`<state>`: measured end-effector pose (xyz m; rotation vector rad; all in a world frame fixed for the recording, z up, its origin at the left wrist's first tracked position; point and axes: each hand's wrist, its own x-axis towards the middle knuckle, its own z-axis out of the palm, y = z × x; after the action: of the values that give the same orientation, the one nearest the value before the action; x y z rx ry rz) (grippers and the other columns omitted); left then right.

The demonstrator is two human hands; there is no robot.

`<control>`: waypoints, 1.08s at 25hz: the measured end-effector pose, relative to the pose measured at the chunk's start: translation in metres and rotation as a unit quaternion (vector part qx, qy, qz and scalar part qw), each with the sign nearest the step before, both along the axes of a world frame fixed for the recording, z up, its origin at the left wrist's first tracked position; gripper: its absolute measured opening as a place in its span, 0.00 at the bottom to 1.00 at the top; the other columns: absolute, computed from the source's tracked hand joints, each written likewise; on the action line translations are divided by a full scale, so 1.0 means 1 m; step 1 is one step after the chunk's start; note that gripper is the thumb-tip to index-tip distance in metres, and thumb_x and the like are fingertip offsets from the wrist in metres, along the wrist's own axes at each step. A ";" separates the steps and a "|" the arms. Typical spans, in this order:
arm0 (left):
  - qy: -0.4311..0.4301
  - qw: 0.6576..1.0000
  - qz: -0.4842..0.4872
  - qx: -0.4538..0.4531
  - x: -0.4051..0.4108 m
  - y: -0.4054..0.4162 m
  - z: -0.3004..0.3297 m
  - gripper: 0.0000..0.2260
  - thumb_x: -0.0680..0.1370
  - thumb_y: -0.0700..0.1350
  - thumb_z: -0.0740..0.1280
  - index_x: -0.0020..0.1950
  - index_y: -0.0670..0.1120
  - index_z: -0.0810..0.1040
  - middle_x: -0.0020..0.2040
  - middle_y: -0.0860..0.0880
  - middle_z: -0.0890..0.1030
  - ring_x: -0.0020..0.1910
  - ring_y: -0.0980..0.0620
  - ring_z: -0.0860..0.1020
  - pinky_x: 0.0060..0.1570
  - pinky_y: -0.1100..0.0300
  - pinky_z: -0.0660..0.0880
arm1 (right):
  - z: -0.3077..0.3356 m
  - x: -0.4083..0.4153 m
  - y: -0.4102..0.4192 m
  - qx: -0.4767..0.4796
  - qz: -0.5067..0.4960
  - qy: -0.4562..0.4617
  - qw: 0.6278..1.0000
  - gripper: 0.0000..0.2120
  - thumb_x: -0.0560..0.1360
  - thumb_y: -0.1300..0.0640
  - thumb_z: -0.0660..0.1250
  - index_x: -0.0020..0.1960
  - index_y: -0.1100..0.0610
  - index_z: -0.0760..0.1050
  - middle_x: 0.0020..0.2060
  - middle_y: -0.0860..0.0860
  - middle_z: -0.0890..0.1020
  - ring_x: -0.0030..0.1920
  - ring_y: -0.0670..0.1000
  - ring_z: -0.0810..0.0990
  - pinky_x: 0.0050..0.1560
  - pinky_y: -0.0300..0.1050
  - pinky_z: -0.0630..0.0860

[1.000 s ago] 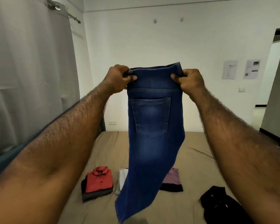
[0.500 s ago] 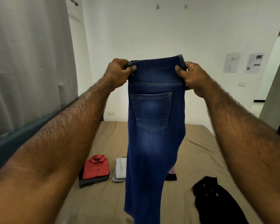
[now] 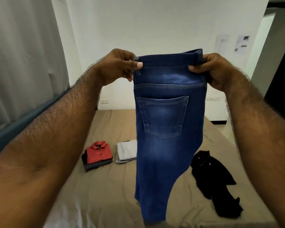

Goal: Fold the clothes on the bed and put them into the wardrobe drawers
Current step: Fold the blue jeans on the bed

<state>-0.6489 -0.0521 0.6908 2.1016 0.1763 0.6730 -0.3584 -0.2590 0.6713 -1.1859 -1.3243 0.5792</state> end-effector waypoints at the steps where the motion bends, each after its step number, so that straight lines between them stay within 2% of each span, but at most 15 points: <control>1: 0.006 1.000 -0.028 -0.006 -0.006 -0.006 0.002 0.11 0.71 0.54 0.81 0.43 0.48 0.86 0.42 0.46 0.86 0.37 0.50 0.82 0.38 0.58 0.82 | 0.001 -0.006 -0.008 0.008 0.022 0.012 1.000 0.10 0.73 0.66 0.72 0.51 0.57 0.88 0.50 0.53 0.89 0.52 0.54 0.87 0.55 0.47 0.84; 3: 0.019 0.997 -0.073 -0.017 -0.022 -0.014 0.002 0.08 0.72 0.52 0.80 0.43 0.49 0.86 0.41 0.48 0.86 0.35 0.52 0.83 0.35 0.60 0.82 | -0.002 -0.025 -0.022 0.009 0.058 0.015 0.998 0.16 0.77 0.71 0.64 0.51 0.57 0.88 0.50 0.53 0.89 0.52 0.53 0.88 0.53 0.45 0.83; 5: 0.027 0.990 -0.136 -0.035 -0.039 -0.025 0.005 0.08 0.73 0.50 0.79 0.44 0.47 0.86 0.41 0.48 0.86 0.34 0.53 0.83 0.34 0.61 0.82 | -0.001 -0.046 -0.040 0.013 0.083 0.014 0.996 0.18 0.76 0.71 0.62 0.52 0.58 0.88 0.51 0.53 0.89 0.52 0.53 0.88 0.55 0.46 0.83; 9: 0.035 0.973 -0.221 -0.064 -0.049 -0.040 0.015 0.16 0.76 0.48 0.77 0.52 0.36 0.79 0.43 0.45 0.85 0.34 0.49 0.83 0.34 0.60 0.82 | 0.010 -0.067 -0.066 0.028 0.093 0.032 0.995 0.19 0.76 0.70 0.59 0.56 0.60 0.87 0.52 0.54 0.88 0.53 0.55 0.87 0.58 0.49 0.82; 12: 0.085 0.978 -0.182 -0.055 -0.053 -0.041 0.009 0.19 0.74 0.49 0.79 0.53 0.36 0.78 0.43 0.45 0.85 0.36 0.50 0.83 0.36 0.59 0.83 | -0.006 -0.069 -0.066 -0.013 0.067 0.038 0.997 0.16 0.76 0.69 0.62 0.52 0.59 0.88 0.49 0.54 0.89 0.49 0.53 0.88 0.54 0.46 0.84; 14: 0.158 0.981 -0.112 -0.014 -0.051 -0.032 -0.010 0.17 0.73 0.49 0.80 0.52 0.38 0.81 0.45 0.44 0.86 0.40 0.49 0.84 0.41 0.56 0.83 | -0.033 -0.059 -0.058 -0.079 0.030 0.010 0.996 0.10 0.70 0.63 0.74 0.50 0.58 0.89 0.48 0.54 0.89 0.49 0.54 0.87 0.54 0.48 0.85; 15: 0.196 0.977 -0.081 0.010 -0.049 -0.029 -0.022 0.15 0.74 0.48 0.79 0.52 0.38 0.83 0.47 0.42 0.86 0.43 0.48 0.84 0.44 0.53 0.82 | -0.049 -0.054 -0.053 -0.115 0.008 -0.011 0.993 0.11 0.67 0.62 0.79 0.49 0.58 0.89 0.47 0.54 0.88 0.49 0.55 0.86 0.53 0.50 0.84; 18: 0.285 0.958 -0.028 0.032 -0.031 -0.016 -0.077 0.13 0.73 0.45 0.78 0.52 0.37 0.86 0.49 0.41 0.87 0.45 0.49 0.84 0.49 0.51 0.81 | -0.106 -0.036 -0.032 -0.205 -0.064 -0.039 0.976 0.10 0.73 0.68 0.75 0.53 0.59 0.86 0.49 0.57 0.87 0.53 0.60 0.83 0.60 0.63 0.81; 20: 0.305 0.952 -0.010 -0.009 -0.010 0.005 -0.131 0.14 0.73 0.43 0.79 0.52 0.36 0.85 0.46 0.42 0.87 0.44 0.50 0.84 0.48 0.52 0.82 | -0.156 -0.019 -0.007 -0.246 -0.075 -0.029 0.966 0.13 0.74 0.69 0.74 0.56 0.60 0.86 0.52 0.59 0.87 0.53 0.59 0.83 0.63 0.66 0.80; 22: 0.315 0.949 0.011 -0.026 0.001 0.020 -0.177 0.13 0.72 0.43 0.80 0.51 0.36 0.85 0.43 0.43 0.86 0.42 0.50 0.83 0.45 0.54 0.82 | -0.191 -0.009 0.009 -0.273 -0.076 -0.032 0.959 0.12 0.73 0.68 0.75 0.55 0.57 0.87 0.50 0.57 0.87 0.52 0.58 0.84 0.59 0.62 0.81; 23: 0.328 0.942 0.021 -0.065 0.017 0.039 -0.210 0.13 0.72 0.43 0.80 0.51 0.37 0.86 0.42 0.44 0.86 0.41 0.50 0.83 0.44 0.54 0.82 | -0.223 0.009 0.030 -0.294 -0.071 -0.029 0.953 0.11 0.72 0.67 0.76 0.52 0.56 0.88 0.49 0.55 0.88 0.51 0.56 0.83 0.56 0.58 0.82; 25: 0.357 0.930 0.057 -0.074 0.033 0.058 -0.252 0.11 0.72 0.45 0.81 0.51 0.41 0.87 0.41 0.47 0.86 0.40 0.52 0.83 0.41 0.57 0.81 | -0.259 0.022 0.052 -0.320 -0.085 -0.059 0.942 0.09 0.71 0.65 0.79 0.47 0.52 0.88 0.44 0.51 0.88 0.49 0.53 0.82 0.51 0.51 0.79; 27: 0.385 0.912 0.111 -0.087 0.057 0.082 -0.296 0.07 0.74 0.46 0.80 0.50 0.45 0.88 0.39 0.49 0.86 0.36 0.54 0.82 0.34 0.59 0.79 | -0.299 0.039 0.082 -0.330 -0.108 -0.071 0.935 0.08 0.69 0.61 0.82 0.45 0.50 0.88 0.41 0.46 0.88 0.46 0.47 0.82 0.54 0.46 0.78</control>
<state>-0.5915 0.0298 0.3951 2.0821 0.8879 -0.0895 -0.3194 -0.1766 0.3720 -1.9270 -1.1200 0.8211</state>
